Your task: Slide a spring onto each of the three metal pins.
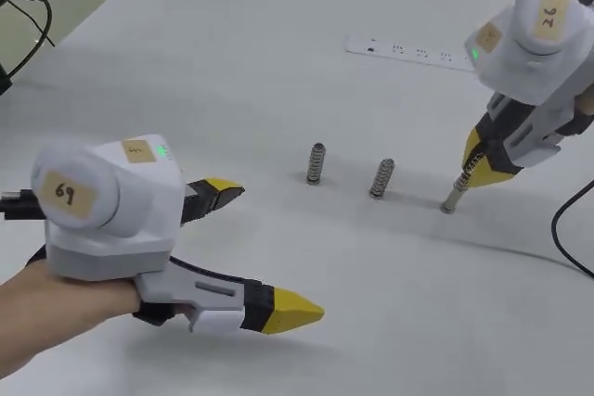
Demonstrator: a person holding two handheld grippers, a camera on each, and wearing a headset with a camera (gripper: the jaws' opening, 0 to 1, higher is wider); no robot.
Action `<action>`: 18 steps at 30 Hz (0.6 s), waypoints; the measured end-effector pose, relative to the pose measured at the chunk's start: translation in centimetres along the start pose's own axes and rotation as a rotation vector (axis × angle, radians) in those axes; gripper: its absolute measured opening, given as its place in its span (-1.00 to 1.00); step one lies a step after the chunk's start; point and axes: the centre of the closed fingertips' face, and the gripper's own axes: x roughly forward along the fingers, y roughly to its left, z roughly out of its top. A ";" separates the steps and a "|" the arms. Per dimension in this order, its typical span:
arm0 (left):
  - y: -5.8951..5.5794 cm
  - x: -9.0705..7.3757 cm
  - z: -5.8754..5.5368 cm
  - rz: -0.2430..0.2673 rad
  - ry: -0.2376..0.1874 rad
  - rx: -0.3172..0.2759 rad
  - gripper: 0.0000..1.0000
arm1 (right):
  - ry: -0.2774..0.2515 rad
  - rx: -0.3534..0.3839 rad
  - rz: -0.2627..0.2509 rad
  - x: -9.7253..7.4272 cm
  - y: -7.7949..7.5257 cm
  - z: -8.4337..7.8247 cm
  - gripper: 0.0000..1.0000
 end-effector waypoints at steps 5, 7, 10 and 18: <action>0.0 0.0 0.0 0.000 0.001 -0.001 0.88 | 0.005 -0.001 0.004 0.7 -0.3 -0.1 -0.84; 0.0 0.0 -0.1 -0.001 0.003 -0.004 0.88 | 0.006 0.000 0.008 1.0 -0.2 -0.1 -0.84; 0.0 0.0 -0.1 -0.001 0.003 -0.005 0.88 | 0.010 -0.001 0.011 1.3 -0.1 -0.2 -0.84; 0.0 0.0 -0.2 0.000 0.007 -0.007 0.88 | 0.018 0.000 0.019 2.2 0.1 -0.4 -0.84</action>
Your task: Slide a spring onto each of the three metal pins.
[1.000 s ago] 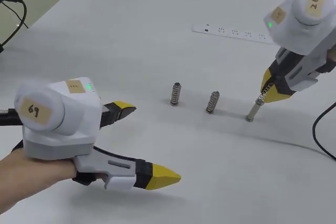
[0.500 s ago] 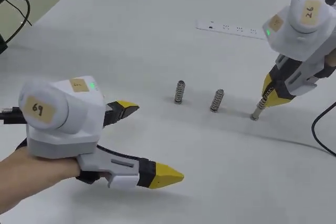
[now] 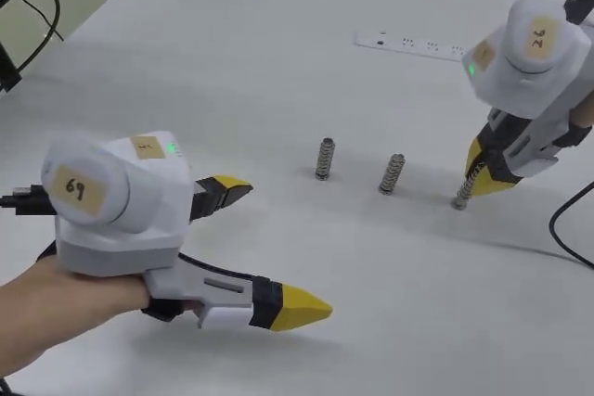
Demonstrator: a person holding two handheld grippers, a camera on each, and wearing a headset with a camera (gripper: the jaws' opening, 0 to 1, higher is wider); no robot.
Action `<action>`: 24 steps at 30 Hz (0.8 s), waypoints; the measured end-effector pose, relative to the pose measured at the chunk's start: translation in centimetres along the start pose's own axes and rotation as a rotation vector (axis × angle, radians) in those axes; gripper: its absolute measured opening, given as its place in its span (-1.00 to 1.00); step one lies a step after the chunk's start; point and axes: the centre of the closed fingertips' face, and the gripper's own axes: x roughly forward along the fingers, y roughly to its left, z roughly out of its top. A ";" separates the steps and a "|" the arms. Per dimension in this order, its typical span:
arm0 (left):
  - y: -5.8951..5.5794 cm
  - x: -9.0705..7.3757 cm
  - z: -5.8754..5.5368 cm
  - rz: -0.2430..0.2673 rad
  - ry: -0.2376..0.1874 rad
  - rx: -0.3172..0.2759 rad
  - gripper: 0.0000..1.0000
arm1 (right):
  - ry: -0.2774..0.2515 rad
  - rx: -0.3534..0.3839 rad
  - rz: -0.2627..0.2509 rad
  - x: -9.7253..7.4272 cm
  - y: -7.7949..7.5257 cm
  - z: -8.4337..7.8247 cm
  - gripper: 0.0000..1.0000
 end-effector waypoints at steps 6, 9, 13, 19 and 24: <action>0.0 0.0 0.0 -0.001 0.002 -0.001 0.87 | 0.005 0.000 0.004 0.6 0.2 -0.1 -0.84; 0.0 0.0 -0.1 -0.001 0.001 -0.002 0.87 | 0.000 0.001 0.001 0.8 0.3 0.0 -0.84; 0.0 0.1 -0.1 -0.002 0.003 -0.003 0.87 | 0.001 0.003 0.006 1.0 0.5 -0.1 -0.84; 0.0 0.1 -0.1 -0.003 0.002 -0.002 0.86 | -0.003 0.010 0.003 0.9 0.5 0.0 -0.83; 0.1 0.0 0.0 0.001 -0.002 -0.002 0.86 | 0.000 0.014 0.005 0.9 0.6 0.0 -0.83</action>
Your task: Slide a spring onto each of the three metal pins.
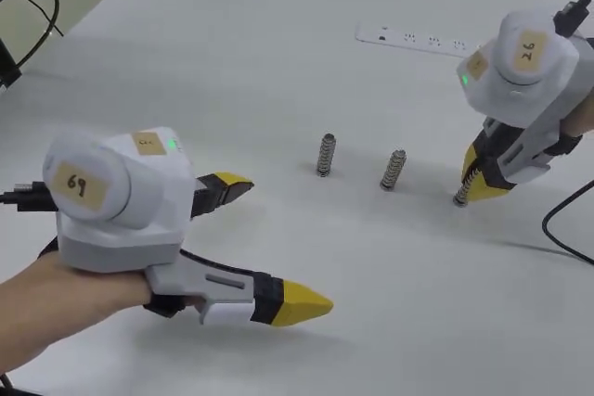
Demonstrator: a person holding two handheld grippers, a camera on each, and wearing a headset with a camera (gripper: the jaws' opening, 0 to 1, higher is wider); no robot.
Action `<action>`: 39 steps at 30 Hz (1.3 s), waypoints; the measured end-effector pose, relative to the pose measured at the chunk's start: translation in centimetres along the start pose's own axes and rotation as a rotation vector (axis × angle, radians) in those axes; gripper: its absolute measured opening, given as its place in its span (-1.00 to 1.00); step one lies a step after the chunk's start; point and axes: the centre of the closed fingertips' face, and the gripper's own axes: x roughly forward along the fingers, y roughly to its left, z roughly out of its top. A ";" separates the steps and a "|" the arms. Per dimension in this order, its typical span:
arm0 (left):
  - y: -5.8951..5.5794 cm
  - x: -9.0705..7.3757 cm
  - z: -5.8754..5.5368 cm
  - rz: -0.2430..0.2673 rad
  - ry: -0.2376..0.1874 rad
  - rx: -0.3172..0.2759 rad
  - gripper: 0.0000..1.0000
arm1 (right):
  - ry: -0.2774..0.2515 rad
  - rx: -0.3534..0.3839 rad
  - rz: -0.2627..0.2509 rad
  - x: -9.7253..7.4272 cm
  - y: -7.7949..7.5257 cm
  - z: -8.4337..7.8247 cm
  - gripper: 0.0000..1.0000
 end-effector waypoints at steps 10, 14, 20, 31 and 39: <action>0.2 0.0 0.0 0.003 -0.002 0.002 0.86 | -0.017 0.015 0.013 0.0 0.2 0.1 -0.70; 0.2 0.0 0.0 0.003 -0.003 0.003 0.87 | -0.035 0.020 0.002 0.0 0.3 0.1 -0.51; 0.2 0.0 0.2 0.002 -0.007 0.004 0.87 | -0.094 0.054 -0.020 -0.1 0.3 0.4 -0.12; 0.2 0.1 0.5 -0.001 -0.005 0.015 0.87 | -0.241 0.147 -0.062 0.0 0.3 1.5 0.57; 0.2 0.2 0.9 -0.009 -0.004 0.027 0.87 | -0.325 0.221 -0.100 0.1 1.2 1.6 0.92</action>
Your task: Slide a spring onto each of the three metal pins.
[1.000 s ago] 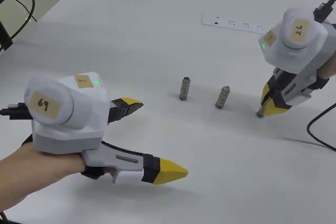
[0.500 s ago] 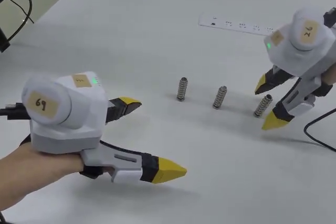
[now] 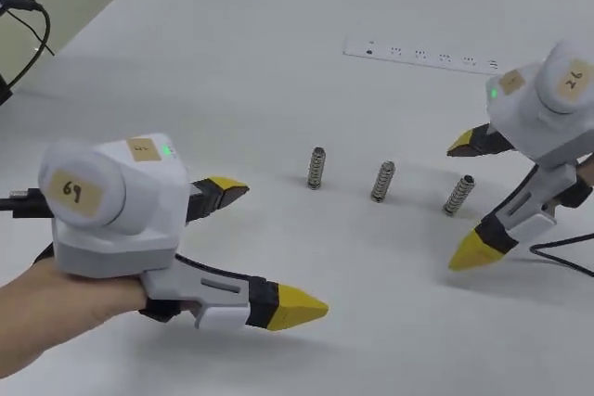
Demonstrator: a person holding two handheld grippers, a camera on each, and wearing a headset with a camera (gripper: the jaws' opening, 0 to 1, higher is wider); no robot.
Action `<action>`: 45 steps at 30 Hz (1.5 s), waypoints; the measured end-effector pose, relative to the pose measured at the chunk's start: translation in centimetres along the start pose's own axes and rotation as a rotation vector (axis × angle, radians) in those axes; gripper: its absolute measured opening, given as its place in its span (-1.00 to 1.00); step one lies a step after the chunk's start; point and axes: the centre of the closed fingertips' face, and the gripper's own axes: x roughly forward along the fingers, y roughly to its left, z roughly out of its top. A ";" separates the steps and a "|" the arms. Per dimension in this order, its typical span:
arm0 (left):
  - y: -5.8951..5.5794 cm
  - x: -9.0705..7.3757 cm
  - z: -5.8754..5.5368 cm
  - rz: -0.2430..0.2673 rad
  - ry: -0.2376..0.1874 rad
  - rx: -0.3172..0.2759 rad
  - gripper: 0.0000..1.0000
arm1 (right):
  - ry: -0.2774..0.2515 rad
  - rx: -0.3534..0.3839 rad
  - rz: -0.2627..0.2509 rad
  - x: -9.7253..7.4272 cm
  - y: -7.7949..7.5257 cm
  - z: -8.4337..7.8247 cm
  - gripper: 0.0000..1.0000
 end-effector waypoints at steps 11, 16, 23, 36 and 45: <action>0.0 0.1 0.5 -0.008 0.003 0.013 0.88 | -0.092 0.066 -0.052 -1.0 1.0 0.1 0.99; 0.0 0.0 0.7 -0.005 -0.002 0.016 0.88 | -0.160 0.116 -0.086 -2.1 1.8 0.5 0.99; 0.0 -0.1 0.9 -0.002 -0.005 0.014 0.87 | -0.202 0.186 -0.126 -3.5 3.5 -0.6 0.99; -0.6 -0.8 1.4 0.004 -0.007 0.032 0.88 | -0.243 0.321 -0.200 -6.3 6.8 -3.7 0.98; -0.8 -1.7 1.9 0.024 -0.011 0.037 0.88 | -0.269 0.384 -0.244 -7.7 8.8 -5.0 0.97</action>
